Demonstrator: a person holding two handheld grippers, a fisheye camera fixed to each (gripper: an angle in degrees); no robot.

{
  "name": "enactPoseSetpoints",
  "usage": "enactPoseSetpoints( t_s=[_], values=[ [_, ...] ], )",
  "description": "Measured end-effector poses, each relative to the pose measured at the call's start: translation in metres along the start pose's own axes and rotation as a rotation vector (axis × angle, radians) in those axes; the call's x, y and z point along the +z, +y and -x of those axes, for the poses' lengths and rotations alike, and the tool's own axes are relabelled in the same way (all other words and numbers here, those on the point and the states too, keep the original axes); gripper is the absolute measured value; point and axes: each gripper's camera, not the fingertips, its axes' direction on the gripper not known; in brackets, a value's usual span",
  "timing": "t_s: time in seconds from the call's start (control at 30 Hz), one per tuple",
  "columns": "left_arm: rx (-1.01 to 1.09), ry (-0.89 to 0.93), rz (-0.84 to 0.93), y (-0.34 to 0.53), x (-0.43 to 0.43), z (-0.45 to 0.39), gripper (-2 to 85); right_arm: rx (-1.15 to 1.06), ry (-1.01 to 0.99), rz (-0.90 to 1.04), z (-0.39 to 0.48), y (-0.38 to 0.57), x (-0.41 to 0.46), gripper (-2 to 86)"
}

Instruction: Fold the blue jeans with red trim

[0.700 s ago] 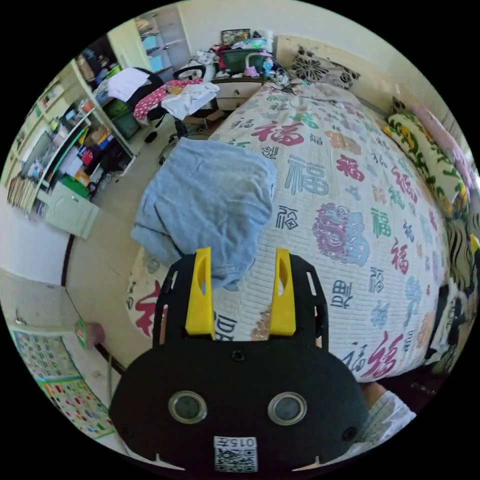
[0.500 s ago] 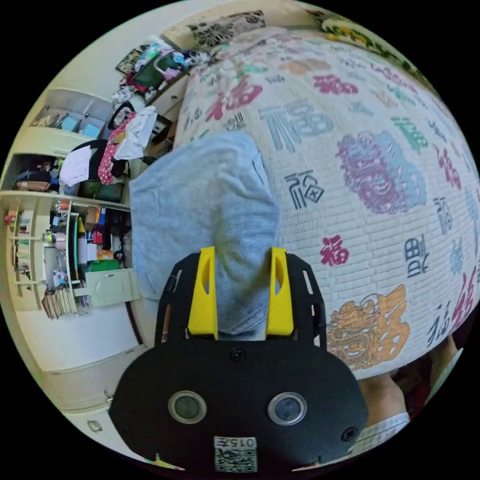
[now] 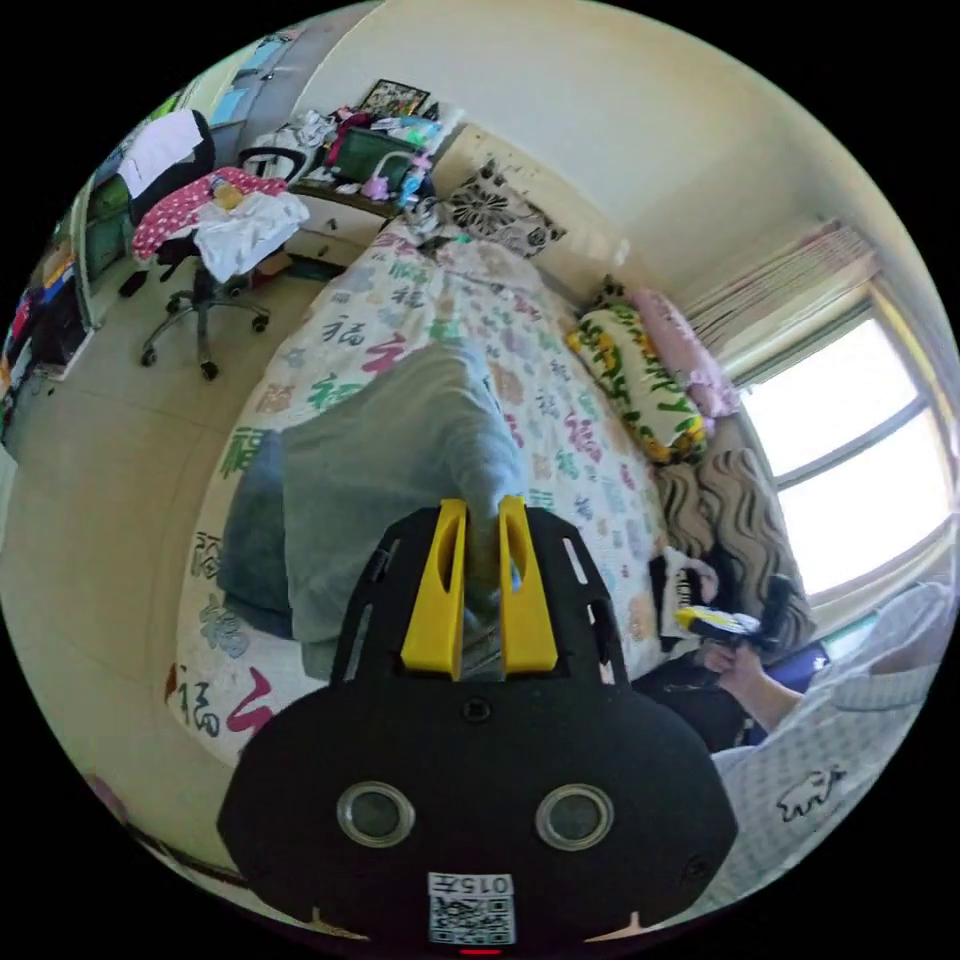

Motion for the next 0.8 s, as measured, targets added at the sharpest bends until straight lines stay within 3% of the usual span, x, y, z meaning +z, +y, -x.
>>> enactPoseSetpoints(
  t_s=[0.13,0.23,0.3,0.37,0.5,0.57,0.67,0.8],
  values=[
    [0.139,0.454,-0.015,0.006,-0.011,-0.079,5.4,0.097,0.044,-0.057,-0.047,-0.002,-0.028,-0.4],
    [0.171,0.649,-0.048,0.021,0.007,-0.117,5.5,0.194,0.052,-0.155,-0.090,-0.002,-0.062,-0.3],
    [0.096,0.663,-0.059,0.038,0.029,-0.114,5.7,0.247,0.056,-0.198,-0.120,0.002,-0.084,-0.1],
    [-0.043,0.559,-0.012,0.062,0.063,-0.099,5.8,0.291,0.086,-0.205,-0.164,0.013,-0.105,0.7],
    [-0.334,0.216,0.250,0.134,0.157,-0.064,4.8,0.411,0.075,-0.121,-0.238,0.036,-0.111,3.8],
    [-0.331,0.209,0.286,0.155,0.181,-0.075,6.0,0.496,0.043,-0.048,-0.287,0.049,-0.101,6.0],
    [-0.133,0.020,0.355,0.169,0.214,-0.133,11.8,0.579,-0.114,0.016,-0.337,0.057,-0.087,7.4],
    [0.358,-0.195,0.469,0.184,0.275,-0.238,17.4,0.654,-0.313,-0.030,-0.374,0.064,-0.084,7.1]
  ],
)
